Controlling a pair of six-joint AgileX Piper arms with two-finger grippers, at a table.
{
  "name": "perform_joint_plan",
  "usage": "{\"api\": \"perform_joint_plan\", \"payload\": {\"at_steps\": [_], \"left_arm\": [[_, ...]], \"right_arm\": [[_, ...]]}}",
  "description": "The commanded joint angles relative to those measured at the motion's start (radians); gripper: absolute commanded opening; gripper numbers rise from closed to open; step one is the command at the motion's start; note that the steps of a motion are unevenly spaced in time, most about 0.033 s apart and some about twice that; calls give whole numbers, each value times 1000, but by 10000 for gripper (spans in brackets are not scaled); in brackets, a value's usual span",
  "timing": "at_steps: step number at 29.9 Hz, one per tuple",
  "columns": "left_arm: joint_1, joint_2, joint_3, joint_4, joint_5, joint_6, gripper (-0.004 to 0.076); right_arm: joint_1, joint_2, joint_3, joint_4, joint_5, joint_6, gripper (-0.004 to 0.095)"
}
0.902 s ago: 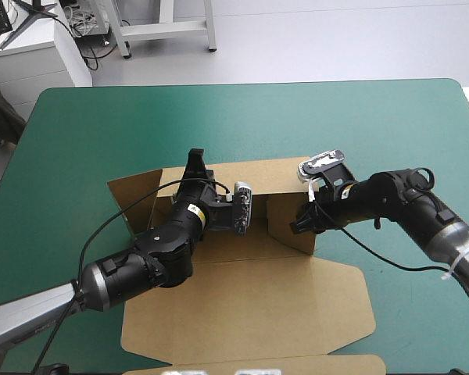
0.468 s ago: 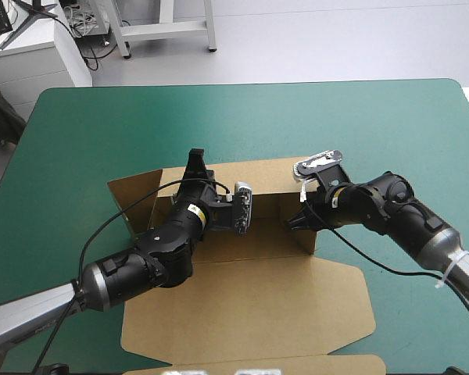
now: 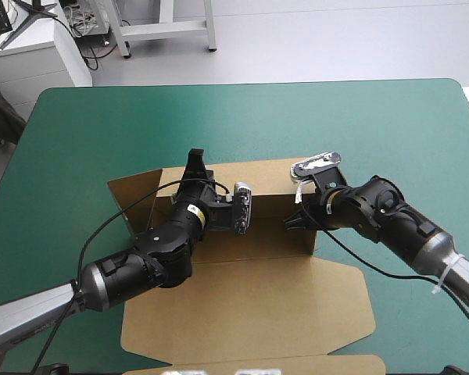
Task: Fold the box
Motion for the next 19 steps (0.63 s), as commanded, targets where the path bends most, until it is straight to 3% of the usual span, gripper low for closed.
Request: {"api": "perform_joint_plan", "payload": {"at_steps": [1,6,15,19], "left_arm": [[-18,-17,-20,-21,-68,-13,-9],[-87,-17,-41,-21,27,-25,44],[-234,-17,-73,-21,180,-44,392],[-271,-17,-73,-21,242,-102,439]], "right_arm": [[18,-29,-26,31,-109,-21,-14],[18,-17,-26,-30,-155,55,-14],[18,51,-28,-55,-209,98,-15],[16,73,-28,-78,-221,108,-15]]}}
